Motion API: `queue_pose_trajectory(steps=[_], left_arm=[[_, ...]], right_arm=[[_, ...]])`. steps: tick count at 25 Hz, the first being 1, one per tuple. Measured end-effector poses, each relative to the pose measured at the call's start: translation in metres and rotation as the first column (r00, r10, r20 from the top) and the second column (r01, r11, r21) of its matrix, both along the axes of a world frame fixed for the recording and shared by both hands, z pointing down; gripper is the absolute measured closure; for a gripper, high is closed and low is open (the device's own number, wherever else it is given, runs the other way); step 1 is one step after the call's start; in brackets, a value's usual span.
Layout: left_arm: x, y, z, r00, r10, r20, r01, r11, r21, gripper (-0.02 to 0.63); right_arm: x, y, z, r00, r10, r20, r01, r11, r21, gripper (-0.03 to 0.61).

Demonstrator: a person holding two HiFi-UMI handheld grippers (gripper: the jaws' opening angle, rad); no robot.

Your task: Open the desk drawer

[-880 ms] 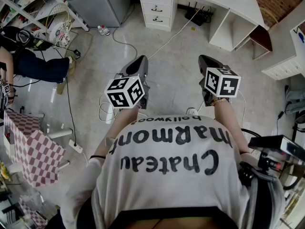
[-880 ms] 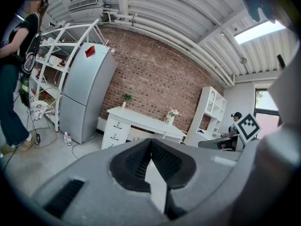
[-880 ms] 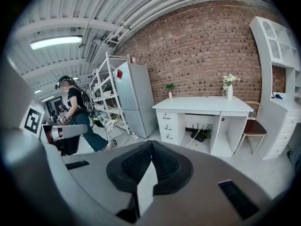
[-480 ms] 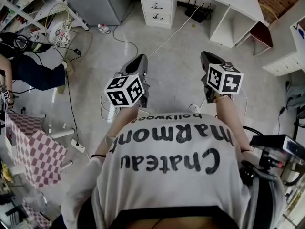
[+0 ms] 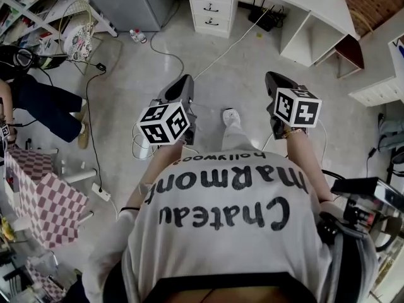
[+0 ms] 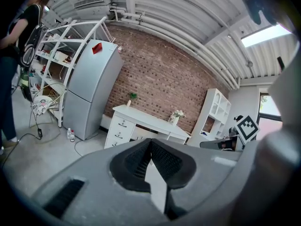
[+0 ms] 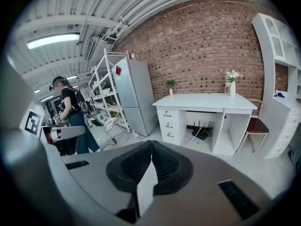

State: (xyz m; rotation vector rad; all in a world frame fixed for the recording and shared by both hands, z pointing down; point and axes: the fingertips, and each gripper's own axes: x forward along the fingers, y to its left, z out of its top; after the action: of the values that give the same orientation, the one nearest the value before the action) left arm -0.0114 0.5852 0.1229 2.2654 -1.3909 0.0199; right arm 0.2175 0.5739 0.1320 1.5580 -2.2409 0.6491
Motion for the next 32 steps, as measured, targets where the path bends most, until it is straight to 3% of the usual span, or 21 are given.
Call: queue_pose_trajectory(steps=[8, 11, 19, 23, 32], left_arm=[[-0.018, -0.091, 0.004, 0.996, -0.086, -0.021, 0.086, 0.996, -0.004, 0.598], [-0.010, -0.130, -0.003, 0.996, -0.083, -0.038, 0.084, 0.996, 0.002, 0.598], [0.017, -0.222, 0.000, 0.998, -0.065, 0.022, 0.065, 0.998, -0.011, 0.598], [0.022, -0.254, 0.010, 0.997, -0.071, -0.002, 0.071, 0.997, -0.033, 0.598], [0.002, -0.292, 0.019, 0.984, -0.178, 0.011, 0.178, 0.983, -0.034, 0.598]], right_arm=[[-0.004, -0.107, 0.005, 0.997, -0.070, -0.014, 0.070, 0.998, 0.002, 0.565], [-0.005, -0.150, -0.001, 0.995, -0.104, -0.012, 0.104, 0.995, 0.010, 0.565], [0.007, -0.273, 0.000, 0.986, -0.167, 0.001, 0.167, 0.986, 0.000, 0.565], [0.012, -0.316, 0.008, 0.980, -0.197, -0.010, 0.197, 0.980, -0.017, 0.565], [0.005, -0.374, 0.018, 0.969, -0.248, 0.020, 0.248, 0.969, -0.018, 0.565]])
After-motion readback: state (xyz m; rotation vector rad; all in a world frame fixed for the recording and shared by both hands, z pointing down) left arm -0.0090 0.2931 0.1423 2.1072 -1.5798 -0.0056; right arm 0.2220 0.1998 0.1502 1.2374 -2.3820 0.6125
